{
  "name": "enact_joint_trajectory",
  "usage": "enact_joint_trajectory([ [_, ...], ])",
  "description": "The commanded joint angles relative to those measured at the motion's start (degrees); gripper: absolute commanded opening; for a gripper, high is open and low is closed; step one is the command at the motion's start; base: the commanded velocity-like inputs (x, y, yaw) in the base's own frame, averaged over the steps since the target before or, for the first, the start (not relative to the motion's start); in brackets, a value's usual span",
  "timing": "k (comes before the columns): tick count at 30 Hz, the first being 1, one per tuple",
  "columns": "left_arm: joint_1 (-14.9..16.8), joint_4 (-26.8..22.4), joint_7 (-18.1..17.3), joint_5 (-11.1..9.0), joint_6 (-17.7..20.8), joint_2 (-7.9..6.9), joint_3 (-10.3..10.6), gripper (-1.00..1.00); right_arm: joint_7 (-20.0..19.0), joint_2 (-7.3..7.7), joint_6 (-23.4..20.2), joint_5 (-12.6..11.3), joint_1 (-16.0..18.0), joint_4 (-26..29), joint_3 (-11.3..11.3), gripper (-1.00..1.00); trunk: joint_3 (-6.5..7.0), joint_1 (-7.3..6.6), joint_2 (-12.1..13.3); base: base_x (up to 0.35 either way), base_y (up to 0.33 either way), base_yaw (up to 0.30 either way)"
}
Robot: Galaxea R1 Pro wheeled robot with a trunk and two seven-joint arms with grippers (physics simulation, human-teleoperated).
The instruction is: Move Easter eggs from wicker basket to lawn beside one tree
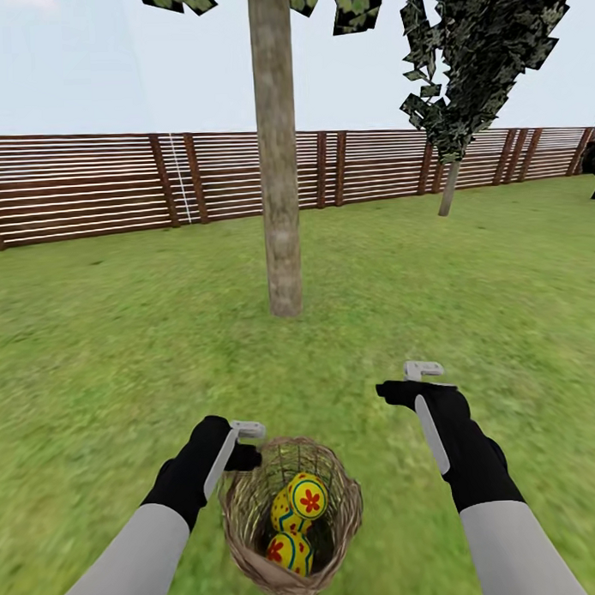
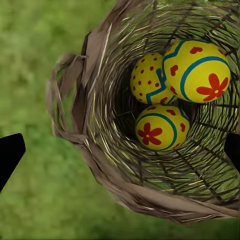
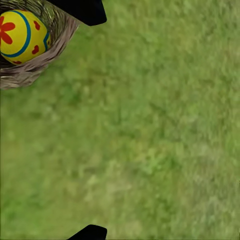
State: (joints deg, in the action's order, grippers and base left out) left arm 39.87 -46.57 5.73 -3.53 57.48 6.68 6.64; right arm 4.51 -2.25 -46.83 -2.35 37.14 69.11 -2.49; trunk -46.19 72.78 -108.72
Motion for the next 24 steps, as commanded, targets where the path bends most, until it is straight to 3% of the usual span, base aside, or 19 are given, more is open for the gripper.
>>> enact_joint_trajectory([
  [1,0.0,-0.2,0.5,-0.4,0.2,-0.12,0.1,1.0,0.3,-0.04,-0.3,-0.3,0.0,0.1,-0.1,1.0,-0.06,0.01,0.0,0.068,-0.008,0.0],
  [11,0.0,-1.1,0.7,0.0,0.0,-0.38,0.2,1.0,0.2,-0.25,-0.3,-0.3,0.0,0.0,-0.1,1.0,-0.06,0.01,0.0,0.011,-0.001,0.0],
  [13,0.0,-1.0,2.4,1.1,0.0,-0.37,0.2,1.0,0.3,-0.28,-0.3,-0.4,0.0,0.0,-0.1,1.0,-0.06,0.01,0.0,0.0,0.0,0.0],
  [15,0.0,-1.1,6.5,2.0,0.2,-0.31,0.0,1.0,0.3,-0.29,-0.2,-0.4,0.0,-0.1,-0.1,1.0,-0.06,0.01,0.0,0.0,0.0,0.0],
  [24,0.0,-1.0,8.6,2.2,0.2,-0.15,0.0,1.0,0.3,-0.21,-0.2,-0.4,0.0,-0.1,-0.1,1.0,-0.06,0.01,0.0,0.079,0.0,0.0],
])
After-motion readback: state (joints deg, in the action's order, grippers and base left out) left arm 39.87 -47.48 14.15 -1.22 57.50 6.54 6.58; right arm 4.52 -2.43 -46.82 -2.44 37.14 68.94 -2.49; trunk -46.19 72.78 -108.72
